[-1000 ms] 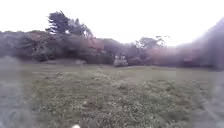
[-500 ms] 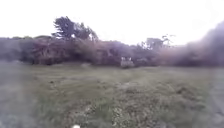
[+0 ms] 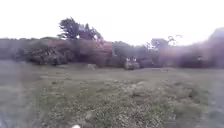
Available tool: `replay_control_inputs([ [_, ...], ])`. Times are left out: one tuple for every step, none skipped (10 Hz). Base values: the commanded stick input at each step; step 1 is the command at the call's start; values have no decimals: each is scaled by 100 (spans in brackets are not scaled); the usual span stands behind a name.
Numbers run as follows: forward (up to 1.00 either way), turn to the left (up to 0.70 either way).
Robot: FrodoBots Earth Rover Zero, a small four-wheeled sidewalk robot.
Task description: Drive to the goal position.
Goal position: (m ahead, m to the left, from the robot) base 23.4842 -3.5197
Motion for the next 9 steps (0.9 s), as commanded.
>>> replay_control_inputs([
  [45,27],
  [45,27],
  [45,27],
  [45,24],
  [45,12],
  [45,1],
  [45,0],
  [45,0],
  [45,0],
])
